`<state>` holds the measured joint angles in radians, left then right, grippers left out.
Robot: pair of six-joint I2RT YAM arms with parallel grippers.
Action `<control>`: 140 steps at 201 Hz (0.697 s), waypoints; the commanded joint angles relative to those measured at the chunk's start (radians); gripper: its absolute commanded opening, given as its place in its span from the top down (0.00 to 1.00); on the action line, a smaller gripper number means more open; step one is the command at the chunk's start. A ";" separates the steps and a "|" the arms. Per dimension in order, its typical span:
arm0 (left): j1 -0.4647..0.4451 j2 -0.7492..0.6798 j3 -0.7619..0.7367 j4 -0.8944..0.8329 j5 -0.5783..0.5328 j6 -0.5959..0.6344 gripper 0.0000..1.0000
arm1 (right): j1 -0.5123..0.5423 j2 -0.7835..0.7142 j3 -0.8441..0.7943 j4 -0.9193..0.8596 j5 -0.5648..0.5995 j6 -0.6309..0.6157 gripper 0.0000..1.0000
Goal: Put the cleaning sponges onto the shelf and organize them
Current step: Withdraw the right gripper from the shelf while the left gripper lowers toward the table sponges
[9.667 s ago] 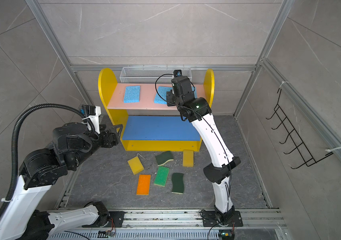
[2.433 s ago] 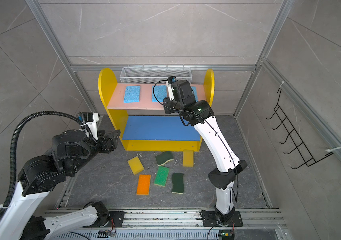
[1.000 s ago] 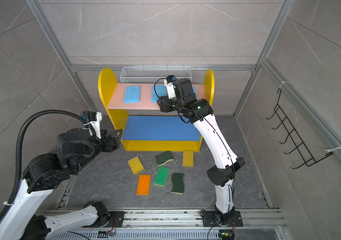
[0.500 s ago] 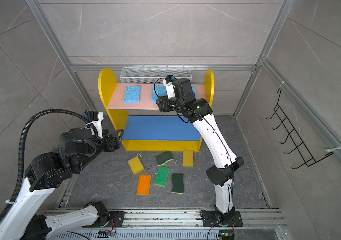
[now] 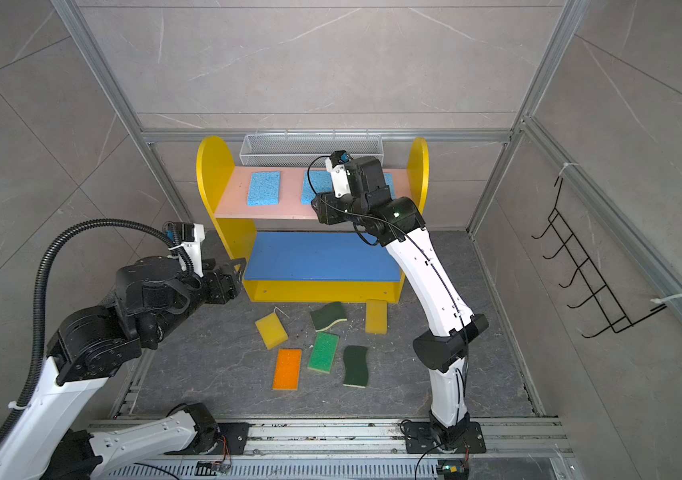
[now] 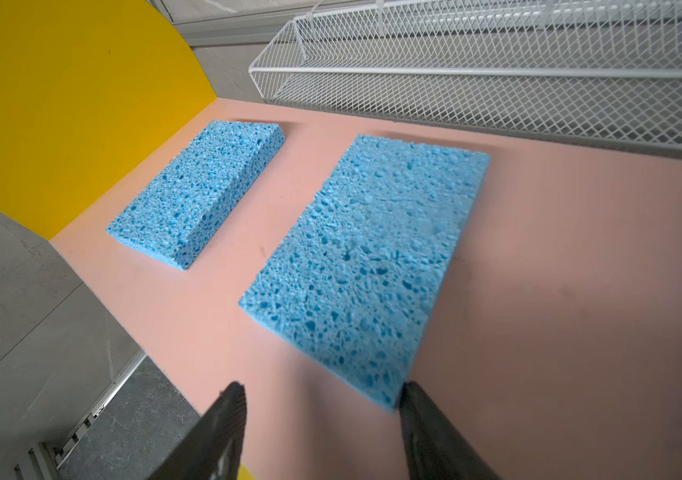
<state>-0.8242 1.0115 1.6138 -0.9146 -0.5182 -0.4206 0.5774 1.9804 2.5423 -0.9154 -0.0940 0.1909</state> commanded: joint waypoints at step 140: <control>0.001 0.022 -0.071 -0.436 -0.154 -0.279 0.22 | 0.002 -0.666 -0.646 -0.040 0.046 -0.055 0.25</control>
<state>-0.8242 1.0191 1.6115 -1.2358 -0.6521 -0.5938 0.5774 1.4429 2.0842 -0.9436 -0.0784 0.1562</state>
